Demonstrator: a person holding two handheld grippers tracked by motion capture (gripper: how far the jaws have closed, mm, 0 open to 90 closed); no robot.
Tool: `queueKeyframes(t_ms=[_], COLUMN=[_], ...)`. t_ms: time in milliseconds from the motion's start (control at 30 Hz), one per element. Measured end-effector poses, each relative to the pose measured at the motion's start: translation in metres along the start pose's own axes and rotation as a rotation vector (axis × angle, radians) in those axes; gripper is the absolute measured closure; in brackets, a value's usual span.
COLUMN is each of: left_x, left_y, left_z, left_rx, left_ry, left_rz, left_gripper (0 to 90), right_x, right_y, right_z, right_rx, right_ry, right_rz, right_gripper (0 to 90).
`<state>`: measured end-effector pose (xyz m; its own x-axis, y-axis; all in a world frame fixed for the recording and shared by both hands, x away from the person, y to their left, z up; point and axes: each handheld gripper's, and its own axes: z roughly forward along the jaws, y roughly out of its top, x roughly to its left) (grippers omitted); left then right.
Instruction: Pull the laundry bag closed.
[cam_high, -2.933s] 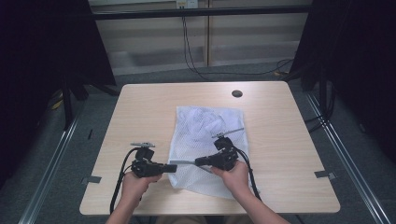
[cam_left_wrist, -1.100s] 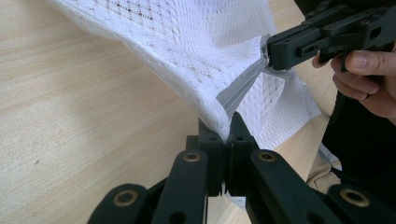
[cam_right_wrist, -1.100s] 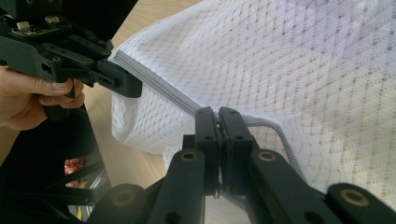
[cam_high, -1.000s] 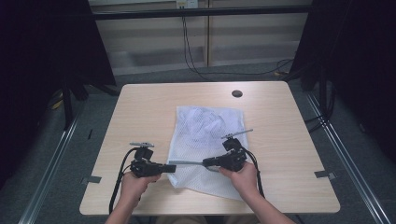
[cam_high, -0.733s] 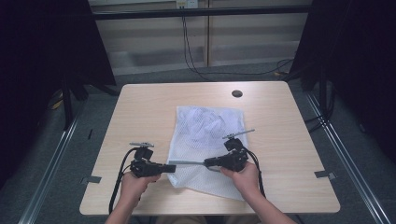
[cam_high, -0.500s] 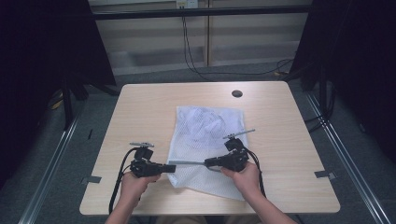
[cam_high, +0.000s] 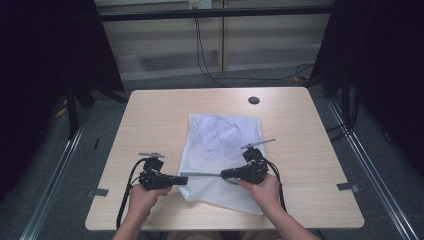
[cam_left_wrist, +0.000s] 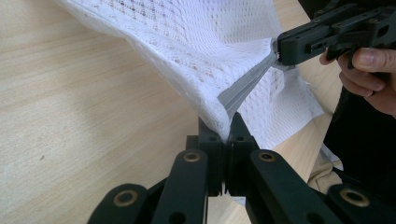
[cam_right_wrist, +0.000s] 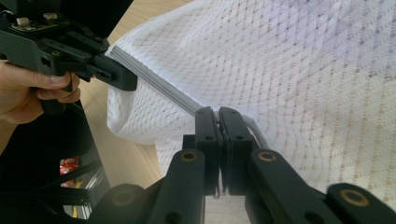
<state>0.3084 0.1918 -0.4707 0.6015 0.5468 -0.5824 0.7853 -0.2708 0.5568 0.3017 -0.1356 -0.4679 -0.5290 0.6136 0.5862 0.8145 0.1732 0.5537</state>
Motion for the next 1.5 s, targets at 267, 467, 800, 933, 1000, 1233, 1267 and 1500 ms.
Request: queueKeyframes(t_ms=[267,467,800,933,1000,1233,1267,1500], left_x=[0.0,0.004,0.002,0.002,0.002,0.002,0.002,0.003], left_y=[0.0,-0.001,-0.001,-0.001,-0.001,-0.001,-0.001,-0.001], left_z=[0.0,-0.005,-0.003,-0.003,-0.003,-0.004,-0.004,-0.004], left_rx=[-0.005,-0.017,-0.013,-0.012,-0.011,-0.01,-0.01,-0.008], left_ry=[0.006,0.003,0.004,0.007,0.004,0.012,0.011,0.006], left_rz=[-0.004,-0.016,-0.017,-0.016,-0.017,-0.017,-0.018,-0.011], left_gripper=[88.4,88.4,88.4,88.4,88.4,88.4,88.5,88.4], right_x=[-0.002,-0.009,-0.011,-0.012,-0.012,-0.012,-0.013,-0.017], right_y=[-0.001,-0.003,-0.005,-0.006,-0.006,-0.007,-0.007,-0.009], right_z=[-0.003,-0.011,-0.016,-0.017,-0.018,-0.019,-0.019,-0.025], right_rx=[-0.006,-0.014,-0.013,-0.017,-0.015,-0.013,-0.014,-0.021], right_ry=[-0.014,-0.022,-0.03,-0.025,-0.029,-0.029,-0.032,-0.03], right_rz=[0.002,0.021,0.022,0.023,0.027,0.019,0.019,0.032], right_gripper=[87.0,87.1,87.0,87.0,87.0,87.0,87.0,87.0])
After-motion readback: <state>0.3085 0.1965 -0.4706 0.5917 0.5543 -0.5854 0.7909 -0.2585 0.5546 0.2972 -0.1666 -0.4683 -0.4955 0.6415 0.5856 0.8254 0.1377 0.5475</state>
